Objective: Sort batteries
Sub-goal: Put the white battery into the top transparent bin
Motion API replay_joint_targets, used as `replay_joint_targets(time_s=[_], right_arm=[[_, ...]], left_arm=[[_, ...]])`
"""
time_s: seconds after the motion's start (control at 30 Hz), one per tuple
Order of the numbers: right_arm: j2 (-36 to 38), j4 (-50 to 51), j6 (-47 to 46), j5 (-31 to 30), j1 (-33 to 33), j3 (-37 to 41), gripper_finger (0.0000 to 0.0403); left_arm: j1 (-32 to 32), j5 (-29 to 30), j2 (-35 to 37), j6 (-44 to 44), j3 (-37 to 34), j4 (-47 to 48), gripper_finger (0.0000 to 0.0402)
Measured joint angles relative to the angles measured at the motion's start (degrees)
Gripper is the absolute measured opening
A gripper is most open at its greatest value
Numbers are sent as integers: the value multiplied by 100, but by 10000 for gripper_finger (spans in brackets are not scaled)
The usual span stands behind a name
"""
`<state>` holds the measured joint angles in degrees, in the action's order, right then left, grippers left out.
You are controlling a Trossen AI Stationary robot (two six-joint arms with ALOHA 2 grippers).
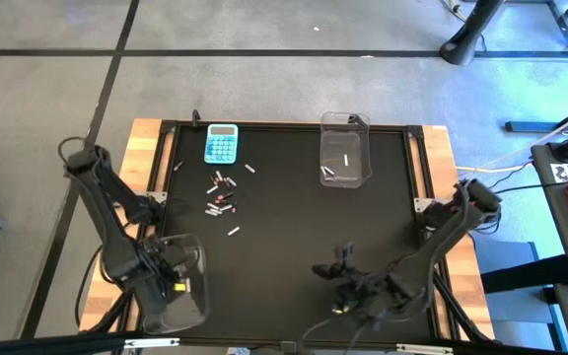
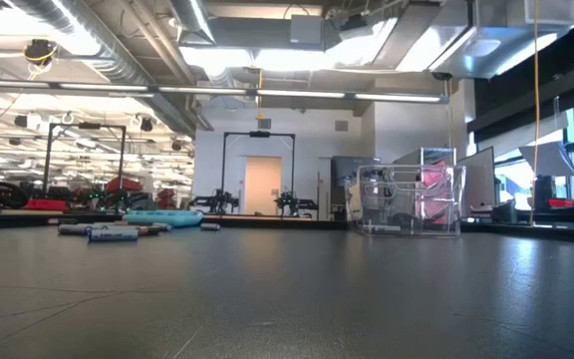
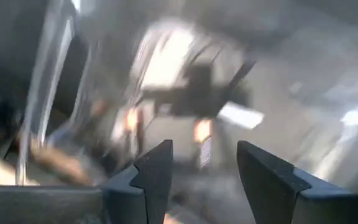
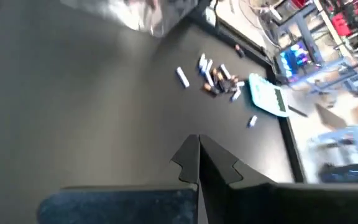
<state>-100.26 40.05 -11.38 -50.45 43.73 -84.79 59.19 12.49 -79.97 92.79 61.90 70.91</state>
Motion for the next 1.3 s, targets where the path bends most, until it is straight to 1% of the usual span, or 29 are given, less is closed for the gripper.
replay_joint_targets(time_s=[0.03,0.1,0.17,0.27,0.3,0.37,0.43,0.47,0.53,0.6,0.67,0.73,0.83,0.93,1.0,1.07,1.13,1.2,1.3], right_arm=[[94,-90,-16,144,51,0,3],[272,-284,194,590,141,0,3],[411,-600,634,1020,179,0,3],[504,-1571,1395,1432,138,0,3],[501,-2003,1742,1622,29,0,3],[418,-2646,2305,2404,-338,-11,3],[221,-2983,2495,3149,-862,10,3],[95,-3119,2502,3429,-1152,54,3],[-226,-3462,2446,3986,-1717,187,3],[-617,-3951,2267,4619,-2255,287,4],[-1083,-4421,2074,5284,-2718,304,15],[-1587,-5100,1948,5845,-3076,306,38],[-2254,-6124,1631,6456,-3481,165,92],[-2867,-6470,1346,6602,-3746,-257,150],[-3292,-6488,1314,6435,-3874,-612,181],[-3655,-6369,1308,6273,-3956,-910,202],[-3887,-6228,1313,6206,-4027,-1099,211],[-3980,-6044,1312,6216,-4108,-1166,211],[-3983,-5646,1323,6566,-4230,-1169,200]], left_arm=[[-31,379,104,-41,81,-23,164],[-127,1265,253,-401,225,-153,158],[-257,2250,346,-1113,353,-578,153],[-467,3789,383,-2510,402,-1526,146],[-547,4310,381,-2992,403,-1924,144],[-717,5273,358,-3669,407,-2648,139],[-843,6035,330,-3862,407,-3239,135],[-877,6240,326,-3883,407,-3439,133],[-886,6389,326,-3947,407,-3588,131],[-814,6399,322,-4069,407,-3536,129],[-727,6398,321,-4054,405,-3505,129],[-624,6398,321,-3946,405,-3501,129],[-459,6398,321,-3798,405,-3500,129],[-336,6398,321,-3755,405,-3476,129],[-274,6398,321,-3740,405,-3374,129],[-249,6398,321,-3707,405,-3336,129],[-228,6398,321,-3688,405,-3337,129],[-204,6398,301,-3611,405,-3337,129],[-156,6398,225,-3577,405,-3299,129]])
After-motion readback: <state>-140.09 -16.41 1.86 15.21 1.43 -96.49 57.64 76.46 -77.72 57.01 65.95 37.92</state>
